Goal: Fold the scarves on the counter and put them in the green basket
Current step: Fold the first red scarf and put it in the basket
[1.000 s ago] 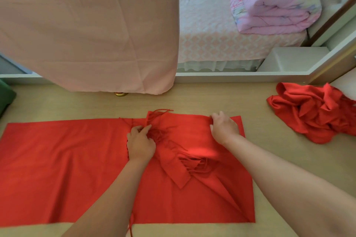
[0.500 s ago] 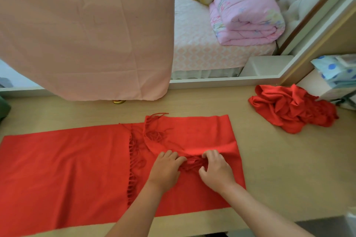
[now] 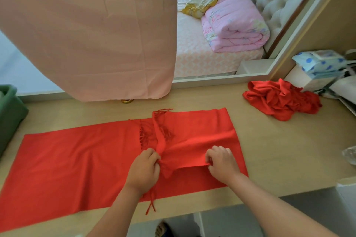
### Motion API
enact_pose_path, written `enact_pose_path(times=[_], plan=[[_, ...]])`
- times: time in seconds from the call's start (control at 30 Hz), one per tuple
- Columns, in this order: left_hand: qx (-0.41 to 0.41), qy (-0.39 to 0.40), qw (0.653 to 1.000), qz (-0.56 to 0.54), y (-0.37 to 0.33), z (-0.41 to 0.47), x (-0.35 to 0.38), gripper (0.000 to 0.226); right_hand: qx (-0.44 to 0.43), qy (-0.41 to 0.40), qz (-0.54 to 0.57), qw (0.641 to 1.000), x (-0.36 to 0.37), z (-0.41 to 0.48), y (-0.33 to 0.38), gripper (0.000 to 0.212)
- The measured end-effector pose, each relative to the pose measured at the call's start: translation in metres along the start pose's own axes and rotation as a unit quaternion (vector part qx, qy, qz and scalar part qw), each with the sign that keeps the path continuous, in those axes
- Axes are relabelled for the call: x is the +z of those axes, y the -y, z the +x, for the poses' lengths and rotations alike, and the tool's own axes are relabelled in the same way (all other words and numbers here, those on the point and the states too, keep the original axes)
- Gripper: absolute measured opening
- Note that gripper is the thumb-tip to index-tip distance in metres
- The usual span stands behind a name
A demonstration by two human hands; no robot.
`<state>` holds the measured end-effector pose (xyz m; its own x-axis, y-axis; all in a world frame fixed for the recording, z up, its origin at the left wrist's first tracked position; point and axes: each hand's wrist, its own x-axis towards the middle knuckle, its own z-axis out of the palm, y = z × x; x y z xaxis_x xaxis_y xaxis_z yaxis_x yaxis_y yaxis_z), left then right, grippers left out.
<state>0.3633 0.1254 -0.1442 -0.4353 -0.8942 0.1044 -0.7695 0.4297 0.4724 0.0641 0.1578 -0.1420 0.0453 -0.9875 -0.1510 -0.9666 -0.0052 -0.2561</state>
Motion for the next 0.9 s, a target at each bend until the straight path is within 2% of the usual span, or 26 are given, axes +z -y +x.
enact_pose_path(times=[0.07,0.13,0.23,0.33,0.43,0.5,0.57,0.63,0.7,0.77,0.83,0.9], plan=[[-0.008,0.004,1.000,0.008,0.000,-0.016,0.003,0.019,-0.012,0.012,-0.064,0.998,0.005,-0.010,-0.008,0.035],[-0.023,0.005,1.000,0.012,-0.004,-0.027,0.008,0.020,0.020,0.038,-0.107,0.993,0.005,-0.019,-0.017,0.035],[-0.070,-0.016,0.997,0.001,-0.011,-0.034,0.013,0.021,0.058,0.081,-0.120,0.988,0.004,-0.029,-0.031,0.034],[-0.099,-0.030,0.994,0.024,-0.017,-0.037,0.016,0.023,0.052,0.007,-0.075,0.996,0.001,-0.038,-0.042,0.031],[-0.121,-0.022,0.988,0.091,-0.021,-0.038,0.018,0.030,0.019,-0.036,-0.075,0.996,-0.006,-0.046,-0.052,0.038],[-0.116,0.018,0.983,0.142,-0.024,-0.040,0.022,0.033,0.014,0.003,-0.077,0.997,-0.009,-0.050,-0.059,0.032],[-0.106,0.066,0.975,0.185,-0.027,-0.044,0.026,0.040,0.017,0.108,-0.077,0.991,-0.010,-0.054,-0.064,0.027],[-0.111,0.074,0.969,0.209,-0.030,-0.046,0.027,0.046,0.037,0.200,-0.082,0.976,-0.012,-0.057,-0.066,0.023],[-0.121,0.042,0.973,0.192,-0.034,-0.046,0.026,0.041,0.053,0.205,-0.071,0.975,-0.013,-0.057,-0.066,0.018],[-0.100,0.015,0.983,0.151,-0.035,-0.045,0.027,0.034,0.041,0.145,-0.054,0.987,-0.013,-0.053,-0.069,0.011],[-0.069,0.064,0.990,0.109,-0.034,-0.042,0.027,0.030,0.033,0.122,-0.039,0.991,-0.013,-0.044,-0.068,0.010],[-0.077,0.143,0.978,0.127,-0.033,-0.035,0.027,0.043,0.054,0.151,-0.048,0.986,-0.014,-0.033,-0.063,0.018]])
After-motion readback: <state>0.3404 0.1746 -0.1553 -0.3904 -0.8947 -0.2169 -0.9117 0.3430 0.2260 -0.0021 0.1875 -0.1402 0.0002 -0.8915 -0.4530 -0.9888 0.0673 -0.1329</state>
